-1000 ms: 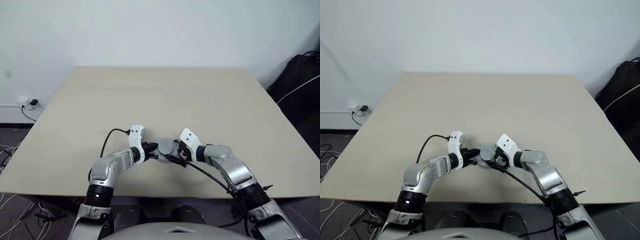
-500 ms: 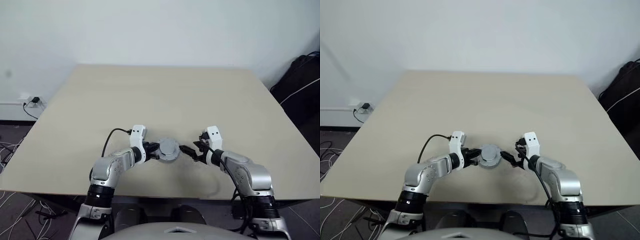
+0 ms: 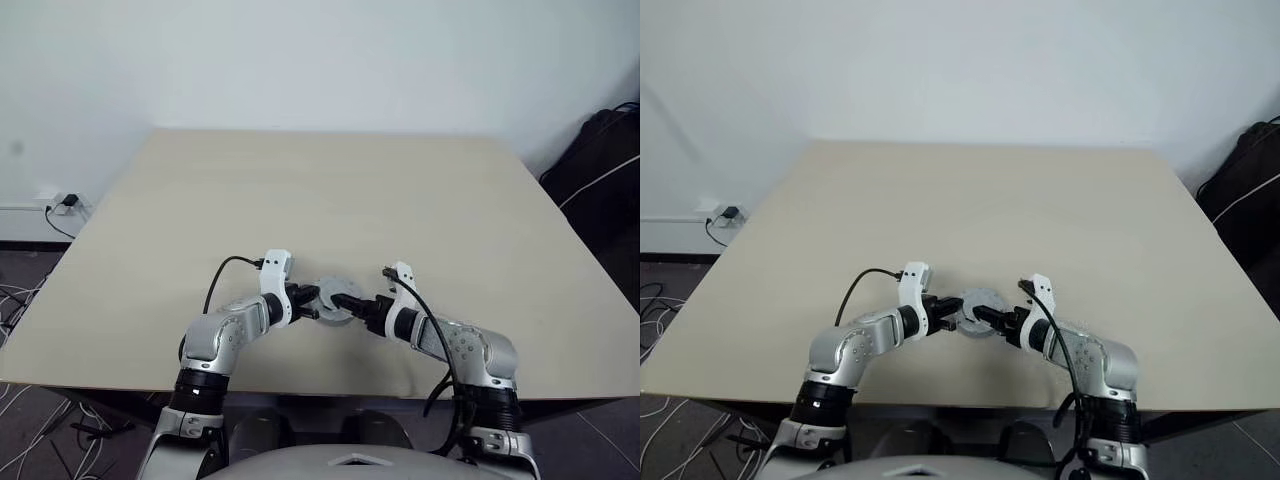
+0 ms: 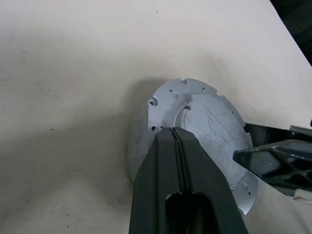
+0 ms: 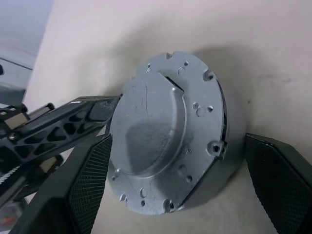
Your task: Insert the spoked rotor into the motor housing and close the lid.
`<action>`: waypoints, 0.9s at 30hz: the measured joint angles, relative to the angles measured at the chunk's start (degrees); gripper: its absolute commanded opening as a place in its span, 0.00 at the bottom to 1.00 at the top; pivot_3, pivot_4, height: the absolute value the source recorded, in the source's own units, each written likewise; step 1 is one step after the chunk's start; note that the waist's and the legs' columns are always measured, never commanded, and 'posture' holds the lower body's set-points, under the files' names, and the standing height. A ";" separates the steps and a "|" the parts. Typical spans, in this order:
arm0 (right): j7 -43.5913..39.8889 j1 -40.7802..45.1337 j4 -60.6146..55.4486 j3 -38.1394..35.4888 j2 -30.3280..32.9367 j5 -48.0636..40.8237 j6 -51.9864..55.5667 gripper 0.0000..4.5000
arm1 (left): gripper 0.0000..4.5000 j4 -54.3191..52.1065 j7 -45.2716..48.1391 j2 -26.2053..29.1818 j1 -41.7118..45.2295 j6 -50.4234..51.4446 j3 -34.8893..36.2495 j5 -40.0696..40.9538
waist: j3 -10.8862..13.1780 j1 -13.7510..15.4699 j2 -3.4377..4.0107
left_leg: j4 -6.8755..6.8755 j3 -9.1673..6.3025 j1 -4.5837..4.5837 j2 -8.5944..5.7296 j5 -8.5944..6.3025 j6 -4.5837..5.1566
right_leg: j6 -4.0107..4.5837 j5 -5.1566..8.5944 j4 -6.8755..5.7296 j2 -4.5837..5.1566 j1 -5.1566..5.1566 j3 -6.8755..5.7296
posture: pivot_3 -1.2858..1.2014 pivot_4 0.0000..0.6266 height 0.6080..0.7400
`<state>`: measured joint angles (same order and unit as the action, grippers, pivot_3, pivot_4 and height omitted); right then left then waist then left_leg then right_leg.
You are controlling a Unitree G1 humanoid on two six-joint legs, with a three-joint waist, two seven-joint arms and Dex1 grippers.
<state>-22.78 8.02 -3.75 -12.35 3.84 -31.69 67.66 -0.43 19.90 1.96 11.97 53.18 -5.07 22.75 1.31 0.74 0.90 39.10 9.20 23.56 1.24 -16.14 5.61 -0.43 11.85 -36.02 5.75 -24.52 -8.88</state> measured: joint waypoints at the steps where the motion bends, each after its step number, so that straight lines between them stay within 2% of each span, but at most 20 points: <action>1: 0.18 0.25 0.58 -0.95 -0.31 -0.79 0.67 0.99 | 0.00 -0.01 0.00 0.02 -0.01 0.00 0.01 -0.01 | 0.00 -0.01 0.01 | 0.00 0.00 0.00 0.00 0.00 0.00 | 0.00 0.00 0.00 -0.01 0.00 0.00 | 0.52 0.00 1.00; 7: 1.83 0.92 3.67 -10.57 -4.32 -6.98 5.25 0.99 | 0.00 -0.30 -0.17 0.26 -0.15 0.00 0.22 -0.08 | -0.01 -0.35 0.07 | 0.00 0.00 0.00 0.04 0.00 0.00 | 0.12 -0.07 -0.01 -0.07 -0.01 0.01 | 0.52 0.00 1.00; 11: 2.87 1.29 4.32 -11.72 -4.55 -7.98 7.32 0.80 | 0.00 -0.48 -0.57 0.32 -0.31 0.00 0.56 -0.11 | -0.01 -0.74 0.10 | 0.00 0.00 0.00 0.04 0.00 0.00 | 0.09 -0.06 -0.01 -0.07 -0.01 0.02 | 0.52 0.00 1.00; 15: 3.04 0.78 4.24 -11.61 -4.49 -8.06 8.69 0.51 | 0.00 -0.63 -1.09 0.44 -0.52 -0.01 1.21 -0.19 | -0.02 -1.24 0.12 | -0.01 0.00 0.00 0.04 0.00 0.00 | 0.09 -0.06 -0.01 -0.09 -0.01 0.02 | 0.52 0.00 1.00; 19: 1.99 0.09 3.43 -11.24 -4.50 -10.02 9.37 0.29 | 0.00 -0.82 -1.40 0.81 -1.08 -0.06 2.24 -0.59 | -0.15 -1.50 0.29 | -0.01 0.01 -0.07 0.05 0.01 -0.01 | -0.02 -0.01 -0.01 -0.11 0.05 0.04 | 0.52 0.00 1.00; 27: 1.67 -0.73 2.54 -10.93 -3.90 -11.42 12.58 0.27 | 0.00 -0.88 -1.37 0.57 -1.15 -0.06 2.26 -1.39 | -0.46 -1.49 0.64 | -0.01 0.00 -0.15 0.06 0.03 -0.04 | -0.04 -0.01 -0.02 -0.11 0.09 0.08 | 0.52 0.00 1.00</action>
<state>-21.11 7.29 -1.20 -23.29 -0.06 -43.11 80.23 -1.31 18.54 2.53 10.82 53.13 -2.81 21.36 0.85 -0.75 1.54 39.09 9.20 23.42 1.30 -16.11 5.56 -0.47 11.84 -36.04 5.64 -24.42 -8.80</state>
